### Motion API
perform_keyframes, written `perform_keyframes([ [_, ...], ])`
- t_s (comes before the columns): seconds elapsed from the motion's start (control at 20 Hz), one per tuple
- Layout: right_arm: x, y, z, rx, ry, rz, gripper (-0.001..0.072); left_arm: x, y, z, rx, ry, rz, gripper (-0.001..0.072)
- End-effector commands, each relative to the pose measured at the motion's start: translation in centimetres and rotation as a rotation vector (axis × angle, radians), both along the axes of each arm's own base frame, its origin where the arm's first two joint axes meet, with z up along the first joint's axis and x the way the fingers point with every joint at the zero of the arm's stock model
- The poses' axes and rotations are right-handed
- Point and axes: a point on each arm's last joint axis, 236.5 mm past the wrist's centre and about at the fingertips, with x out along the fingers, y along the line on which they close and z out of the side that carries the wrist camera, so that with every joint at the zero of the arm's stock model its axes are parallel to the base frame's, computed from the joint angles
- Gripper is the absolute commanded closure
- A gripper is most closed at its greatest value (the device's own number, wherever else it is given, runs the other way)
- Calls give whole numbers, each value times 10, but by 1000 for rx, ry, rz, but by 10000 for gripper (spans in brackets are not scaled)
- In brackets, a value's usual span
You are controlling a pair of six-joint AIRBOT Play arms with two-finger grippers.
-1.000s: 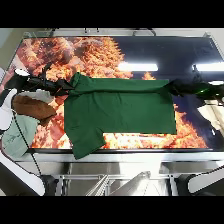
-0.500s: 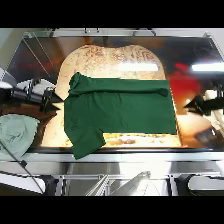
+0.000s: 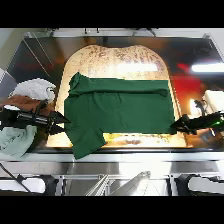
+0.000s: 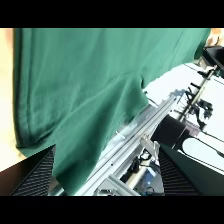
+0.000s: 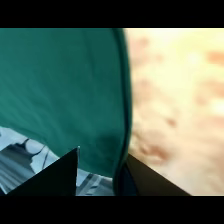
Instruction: Fold the shirts.
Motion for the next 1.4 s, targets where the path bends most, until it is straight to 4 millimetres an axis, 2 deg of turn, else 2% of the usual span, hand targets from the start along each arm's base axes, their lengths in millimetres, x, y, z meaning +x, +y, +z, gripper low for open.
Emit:
perform_keyframes([
  [0.0,1,15,-12,-5,-24,39,602,-7,-10,-9,17,13,-14,11],
  [0.05,8,21,-7,20,-44,24,689,-5,-13,-13,37,2,-22,11],
  [0.15,16,26,-2,48,-62,-7,689,-8,-25,-17,57,-3,-65,11],
  [0.3,17,25,1,48,-70,-9,689,-36,-28,-7,54,71,-212,12],
  [0.4,16,26,1,48,-70,-8,689,-33,-26,11,12,82,-227,12],
  [0.5,16,26,1,52,-68,-6,689,-25,-16,26,13,57,-210,12],
  [0.55,16,26,1,51,-68,-7,689,-21,-9,30,37,28,-182,37],
  [0.6,16,26,1,51,-69,-7,689,-18,-1,31,72,-6,-138,187],
  [0.65,16,26,1,51,-73,-3,689,-18,4,29,99,-25,-93,223],
  [0.7,16,26,1,50,-74,-3,689,-22,8,24,122,-34,-52,222],
  [0.8,17,26,1,48,-75,-4,689,-34,14,6,173,-17,-16,165],
  [1.1,15,27,2,56,-71,0,689,-54,-5,-34,206,58,-45,167],
  [1.25,15,28,3,60,-72,-1,689,-43,-22,-47,220,38,-42,167],
  [1.3,15,28,4,60,-72,0,689,-33,-34,-47,197,6,-28,216],
  [1.35,15,28,4,63,-71,1,689,-26,-48,-42,155,-25,-19,217],
])
